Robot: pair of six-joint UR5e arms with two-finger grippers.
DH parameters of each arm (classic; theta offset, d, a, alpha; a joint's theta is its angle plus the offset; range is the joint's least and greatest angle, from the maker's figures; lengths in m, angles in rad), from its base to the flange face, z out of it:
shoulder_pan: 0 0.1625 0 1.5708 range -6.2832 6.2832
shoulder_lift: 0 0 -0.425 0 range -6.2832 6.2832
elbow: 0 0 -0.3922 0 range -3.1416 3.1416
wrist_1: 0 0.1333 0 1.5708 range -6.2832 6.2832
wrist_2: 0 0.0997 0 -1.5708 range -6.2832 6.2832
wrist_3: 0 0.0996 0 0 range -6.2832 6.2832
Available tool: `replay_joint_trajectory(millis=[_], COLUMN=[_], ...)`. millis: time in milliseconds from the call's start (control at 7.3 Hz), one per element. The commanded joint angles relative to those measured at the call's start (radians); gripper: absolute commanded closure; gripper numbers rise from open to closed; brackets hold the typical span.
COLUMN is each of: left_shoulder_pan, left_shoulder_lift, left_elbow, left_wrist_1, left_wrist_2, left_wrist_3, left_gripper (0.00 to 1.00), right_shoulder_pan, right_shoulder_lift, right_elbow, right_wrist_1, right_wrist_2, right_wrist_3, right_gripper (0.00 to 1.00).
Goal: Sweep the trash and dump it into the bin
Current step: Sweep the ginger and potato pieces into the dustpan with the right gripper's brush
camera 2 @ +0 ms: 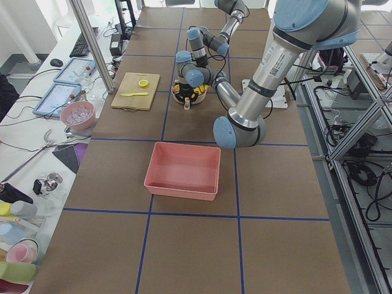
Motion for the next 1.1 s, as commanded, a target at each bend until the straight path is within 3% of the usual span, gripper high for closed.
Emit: replay_joint_trajectory(millis=[0, 274, 548, 959], left_shoulder_pan=[-0.001, -0.001, -0.001, -0.009], left_shoulder_lift=[0.001, 0.002, 0.01, 0.012], left_elbow=[0.001, -0.002, -0.002, -0.006], left_wrist_1=[-0.014, -0.054, -0.106, -0.166], left_wrist_2=[0.0, 0.0, 0.001, 0.003], left_wrist_3=[-0.004, -0.009, -0.044, -0.081], left_gripper=[1.0, 1.0, 1.0, 1.0], right_shoulder_pan=[0.001, 0.056, 0.111, 0.281], right_shoulder_lift=[-0.007, -0.015, -0.074, -0.171], right_elbow=[0.015, 0.095, 0.256, 0.295], right_wrist_1=[-0.002, -0.092, -0.237, -0.254], right_wrist_2=[0.008, 0.034, 0.046, 0.108], right_wrist_3=[-0.001, -0.001, -0.006, -0.027], right_gripper=[1.0, 1.0, 1.0, 1.0])
